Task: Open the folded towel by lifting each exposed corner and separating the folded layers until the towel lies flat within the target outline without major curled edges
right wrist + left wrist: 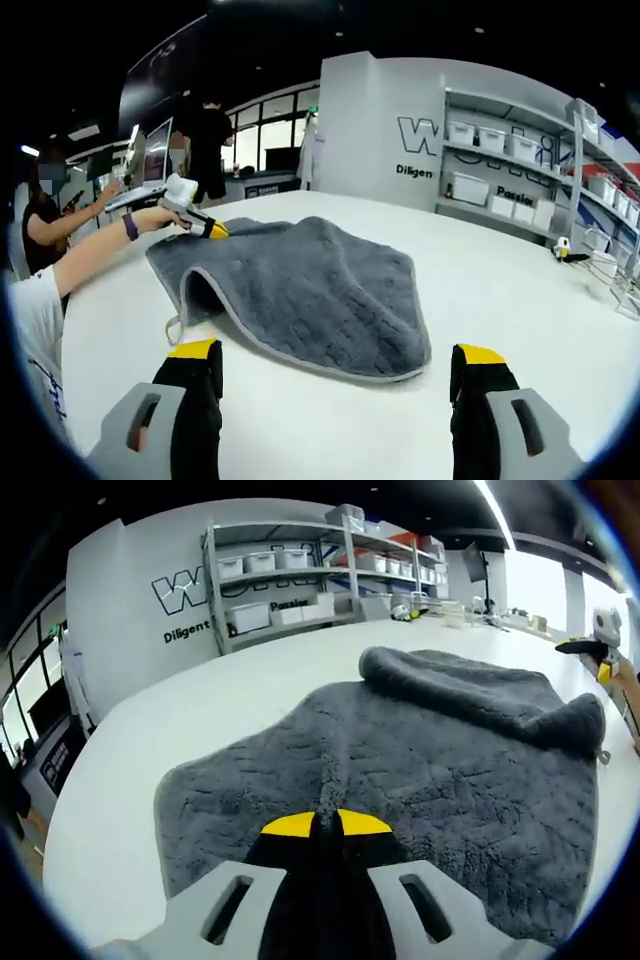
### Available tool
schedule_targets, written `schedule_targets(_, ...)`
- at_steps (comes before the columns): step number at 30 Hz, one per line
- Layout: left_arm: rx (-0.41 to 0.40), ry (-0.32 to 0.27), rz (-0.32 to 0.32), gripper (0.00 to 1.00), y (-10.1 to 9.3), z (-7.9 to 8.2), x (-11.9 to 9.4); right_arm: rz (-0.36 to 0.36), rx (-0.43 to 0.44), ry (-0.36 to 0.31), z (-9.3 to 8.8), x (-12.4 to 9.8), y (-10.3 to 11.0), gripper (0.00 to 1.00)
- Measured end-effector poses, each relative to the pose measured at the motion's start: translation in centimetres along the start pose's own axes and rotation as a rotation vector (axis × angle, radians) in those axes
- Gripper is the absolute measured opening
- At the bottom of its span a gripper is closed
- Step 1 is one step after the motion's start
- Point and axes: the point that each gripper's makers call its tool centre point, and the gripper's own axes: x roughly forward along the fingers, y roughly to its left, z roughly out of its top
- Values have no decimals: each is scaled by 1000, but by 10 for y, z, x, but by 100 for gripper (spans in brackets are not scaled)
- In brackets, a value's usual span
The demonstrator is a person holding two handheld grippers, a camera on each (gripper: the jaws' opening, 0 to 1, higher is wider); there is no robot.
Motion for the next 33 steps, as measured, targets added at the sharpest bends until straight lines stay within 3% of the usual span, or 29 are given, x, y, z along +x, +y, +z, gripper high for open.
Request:
schedule_targets(7,2,-13,11,8,3,-2,-2,7,-2,-2,2,1,1,97)
schedule_targets(8,5,-34,27,15,8,-1,-6,5,1,-3,1,1,1,97)
schedule_targets(11,-31,-52,45,23,15,1,-12,8,-1,-1,1,1,2,97)
schedule_targets(20,-83,-212,5,32,12,20,-60,11,5,-4,0,2,2,97)
schedule_targets(27,-47,-337,-59,52,-9,28,-102,11,12,3,-3,4,2,97)
schedule_targets(29,-19,-374,-110,59,-22,29,-113,10,12,6,-4,5,2,97)
schedule_targets(33,8,-387,-163,67,-41,27,-126,18,36,-7,-5,4,0,98)
